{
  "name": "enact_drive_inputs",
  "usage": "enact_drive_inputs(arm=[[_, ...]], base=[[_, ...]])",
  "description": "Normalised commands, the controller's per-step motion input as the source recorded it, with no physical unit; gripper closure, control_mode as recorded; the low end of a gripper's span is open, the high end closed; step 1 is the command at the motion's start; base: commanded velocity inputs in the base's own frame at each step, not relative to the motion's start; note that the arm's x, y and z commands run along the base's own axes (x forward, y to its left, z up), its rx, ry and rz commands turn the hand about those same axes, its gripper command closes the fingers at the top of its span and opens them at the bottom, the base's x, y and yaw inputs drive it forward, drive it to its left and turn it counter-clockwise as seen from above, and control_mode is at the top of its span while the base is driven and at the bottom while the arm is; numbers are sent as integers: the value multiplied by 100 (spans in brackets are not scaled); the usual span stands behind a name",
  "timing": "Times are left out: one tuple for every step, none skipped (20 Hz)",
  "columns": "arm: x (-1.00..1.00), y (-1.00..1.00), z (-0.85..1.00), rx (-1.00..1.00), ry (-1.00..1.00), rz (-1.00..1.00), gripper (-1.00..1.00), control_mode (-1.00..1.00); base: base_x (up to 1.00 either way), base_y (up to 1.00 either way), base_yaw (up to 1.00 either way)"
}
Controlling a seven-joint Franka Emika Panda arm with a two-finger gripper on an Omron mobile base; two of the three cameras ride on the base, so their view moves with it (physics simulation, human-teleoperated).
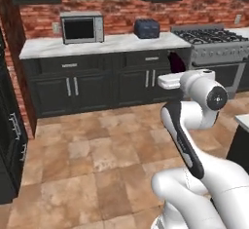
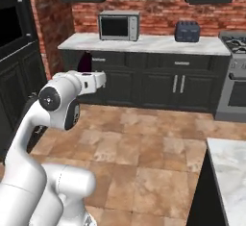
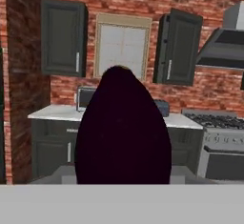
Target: Place one eggplant and one fish in each tupperware on the nearby counter, to pack two identical lunches.
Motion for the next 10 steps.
enact_drive_inputs(arm=[[0, 0, 0, 0, 0, 0, 100, 100], [0, 0, 0, 0, 0, 0, 100, 100], [0, 0, 0, 0, 0, 0, 100, 100], [0, 0, 0, 0, 0, 0, 100, 100], [0, 0, 0, 0, 0, 0, 100, 100], [0, 0, 0, 0, 0, 0, 100, 100], [0, 0, 0, 0, 0, 0, 100, 100], [0, 0, 0, 0, 0, 0, 100, 100], [0, 0, 0, 0, 0, 0, 100, 100], [0, 0, 0, 0, 0, 0, 100, 100]], base=[[100, 45, -54], [100, 26, -61], [100, 13, -67], [100, 6, -71], [97, 0, -74], [89, 0, -78], [81, 0, -81], [76, 0, -85], [75, 13, -88], [74, 27, -91]])
